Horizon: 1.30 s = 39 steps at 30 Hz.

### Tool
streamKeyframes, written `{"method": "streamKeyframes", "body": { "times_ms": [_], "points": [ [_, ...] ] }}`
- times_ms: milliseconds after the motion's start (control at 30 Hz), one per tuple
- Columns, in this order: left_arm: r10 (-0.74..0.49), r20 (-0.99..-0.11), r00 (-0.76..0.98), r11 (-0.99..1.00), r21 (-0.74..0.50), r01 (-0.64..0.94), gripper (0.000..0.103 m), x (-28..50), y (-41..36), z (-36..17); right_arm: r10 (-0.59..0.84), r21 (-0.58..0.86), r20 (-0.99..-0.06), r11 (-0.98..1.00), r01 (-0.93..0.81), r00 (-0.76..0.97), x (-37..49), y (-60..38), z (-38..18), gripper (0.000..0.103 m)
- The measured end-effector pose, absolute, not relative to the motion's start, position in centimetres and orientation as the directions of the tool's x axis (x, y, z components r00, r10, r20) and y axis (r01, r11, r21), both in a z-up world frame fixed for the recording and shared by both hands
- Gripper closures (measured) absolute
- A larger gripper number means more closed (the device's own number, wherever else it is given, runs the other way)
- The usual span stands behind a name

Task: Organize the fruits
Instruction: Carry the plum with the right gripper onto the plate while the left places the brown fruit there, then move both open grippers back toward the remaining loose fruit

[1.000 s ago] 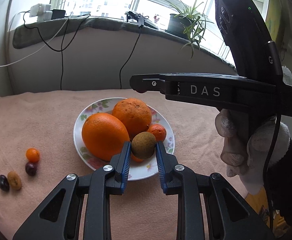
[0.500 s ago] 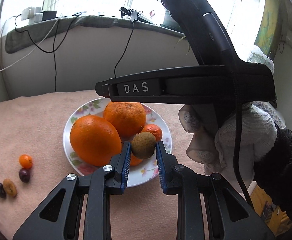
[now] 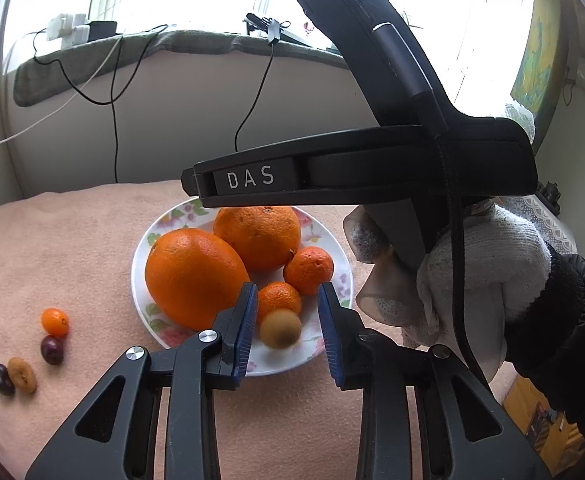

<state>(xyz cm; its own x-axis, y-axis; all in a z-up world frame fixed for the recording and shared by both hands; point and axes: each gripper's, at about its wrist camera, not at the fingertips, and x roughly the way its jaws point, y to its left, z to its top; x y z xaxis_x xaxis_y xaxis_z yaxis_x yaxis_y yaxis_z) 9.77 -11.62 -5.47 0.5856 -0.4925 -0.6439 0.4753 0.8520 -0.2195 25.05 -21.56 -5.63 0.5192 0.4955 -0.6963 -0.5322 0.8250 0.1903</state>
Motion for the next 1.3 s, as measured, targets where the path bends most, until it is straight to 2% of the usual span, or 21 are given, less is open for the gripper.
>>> {"method": "streamKeyframes", "body": {
  "times_ms": [33, 67, 100, 167, 200, 233, 267, 467, 867, 1300],
  "points": [
    [-0.492, -0.644, 0.587, 0.853, -0.219, 0.475, 0.065, 9.7, -11.6, -5.4, 0.493, 0.187, -0.690, 0.829, -0.528, 0.530, 24.9, -21.7, -5.5, 0.035],
    [-0.490, -0.642, 0.590, 0.854, -0.218, 0.473, 0.052, 9.6, -11.5, -5.4, 0.493, 0.187, -0.685, 0.830, -0.525, 0.536, 24.9, -21.8, -5.3, 0.033],
    [-0.489, -0.638, 0.595, 0.856, -0.218, 0.469, 0.048, 9.5, -11.4, -5.3, 0.493, 0.187, -0.684, 0.831, -0.523, 0.538, 24.9, -21.9, -5.2, 0.032],
    [-0.493, -0.632, 0.597, 0.854, -0.221, 0.471, 0.047, 9.4, -11.3, -5.2, 0.484, 0.183, -0.683, 0.838, -0.513, 0.547, 24.9, -22.1, -5.0, 0.027],
    [-0.495, -0.630, 0.599, 0.853, -0.221, 0.473, 0.047, 9.3, -11.3, -5.1, 0.483, 0.181, -0.679, 0.840, -0.511, 0.553, 24.8, -22.2, -4.9, 0.020],
    [-0.495, -0.629, 0.600, 0.853, -0.222, 0.472, 0.043, 9.3, -11.2, -5.1, 0.483, 0.180, -0.674, 0.841, -0.510, 0.558, 24.7, -22.3, -4.8, 0.017],
    [-0.494, -0.629, 0.601, 0.854, -0.223, 0.470, 0.037, 9.2, -11.1, -5.0, 0.483, 0.180, -0.673, 0.842, -0.508, 0.561, 24.6, -22.4, -4.7, 0.017],
    [-0.480, -0.634, 0.606, 0.864, -0.222, 0.452, 0.026, 8.8, -10.7, -4.9, 0.465, 0.168, -0.676, 0.853, -0.495, 0.572, 24.0, -22.5, -4.2, 0.016],
    [-0.459, -0.625, 0.631, 0.882, -0.237, 0.408, 0.026, 7.9, -7.2, -4.6, 0.483, 0.195, -0.652, 0.852, -0.486, 0.585, 21.7, -22.6, -3.3, 0.016],
    [-0.348, -0.638, 0.687, 0.938, -0.224, 0.266, 0.026, 6.5, 0.6, -5.6, 0.553, 0.201, -0.624, 0.797, -0.570, 0.552, 17.2, -18.4, -3.0, 0.016]
  ]
}}
